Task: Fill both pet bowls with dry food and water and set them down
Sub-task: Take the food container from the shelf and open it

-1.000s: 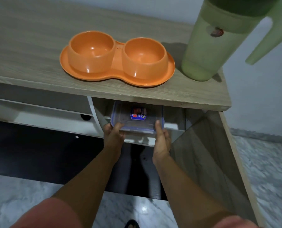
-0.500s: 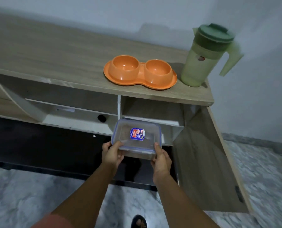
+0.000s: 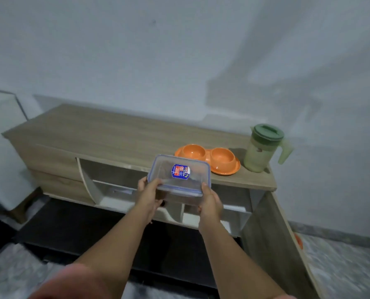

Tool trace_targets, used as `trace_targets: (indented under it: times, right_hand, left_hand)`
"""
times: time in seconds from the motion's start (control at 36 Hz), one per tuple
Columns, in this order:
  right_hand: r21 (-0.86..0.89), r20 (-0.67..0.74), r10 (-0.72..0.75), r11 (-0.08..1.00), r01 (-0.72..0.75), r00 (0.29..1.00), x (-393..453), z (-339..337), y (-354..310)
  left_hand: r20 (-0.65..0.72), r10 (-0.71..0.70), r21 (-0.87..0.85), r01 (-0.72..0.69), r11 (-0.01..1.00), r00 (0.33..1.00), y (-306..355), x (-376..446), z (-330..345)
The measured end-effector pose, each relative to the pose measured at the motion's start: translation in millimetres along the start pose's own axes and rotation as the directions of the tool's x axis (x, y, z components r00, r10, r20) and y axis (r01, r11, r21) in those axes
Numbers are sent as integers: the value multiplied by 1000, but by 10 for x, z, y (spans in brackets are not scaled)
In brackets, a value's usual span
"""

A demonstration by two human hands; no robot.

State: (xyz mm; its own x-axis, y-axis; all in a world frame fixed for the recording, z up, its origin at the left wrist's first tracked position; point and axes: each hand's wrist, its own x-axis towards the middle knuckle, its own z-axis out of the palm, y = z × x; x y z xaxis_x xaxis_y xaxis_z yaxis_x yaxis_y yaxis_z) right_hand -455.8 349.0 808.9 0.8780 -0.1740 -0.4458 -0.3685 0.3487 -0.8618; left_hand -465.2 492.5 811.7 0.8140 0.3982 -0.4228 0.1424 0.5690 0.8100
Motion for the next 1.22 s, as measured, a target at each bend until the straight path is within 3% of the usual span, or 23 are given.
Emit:
trace_targets:
  times: [0.28, 0.44, 0.53, 0.64, 0.97, 1.08, 1.22]
  right_hand:
    - [-7, -2, -120, 993, 120, 993, 689, 533, -1039]
    - [-20, 10, -130, 991, 130, 991, 1379, 713, -1477]
    - [-31, 17, -119, 992, 120, 993, 1676, 748, -1576]
    - [-75, 2, -96, 993, 96, 995, 1943, 733, -1610]
    - [-232, -85, -17, 973, -3, 996, 2857, 843, -1553]
    - [-309, -126, -14, 951, -25, 992, 3107, 920, -1520]
    - [-359, -139, 1, 932, -52, 990, 3336, 960, -1481]
  left_hand:
    - [86, 90, -63, -84, 994, 992, 729, 568, 889]
    - [77, 48, -114, -39, 993, 996, 875, 1077, 1456]
    - [55, 41, -3, -41, 999, 998, 844, 1337, 1605]
    - [-55, 96, 284, -77, 956, 994, 764, 1644, 1709]
    - [-29, 36, 348, -23, 937, 999, 514, 2831, 1894]
    - [-26, -48, 383, 55, 922, 998, 223, 3487, 1759]
    - [-16, -117, 462, 111, 880, 993, 424, 3205, 1926]
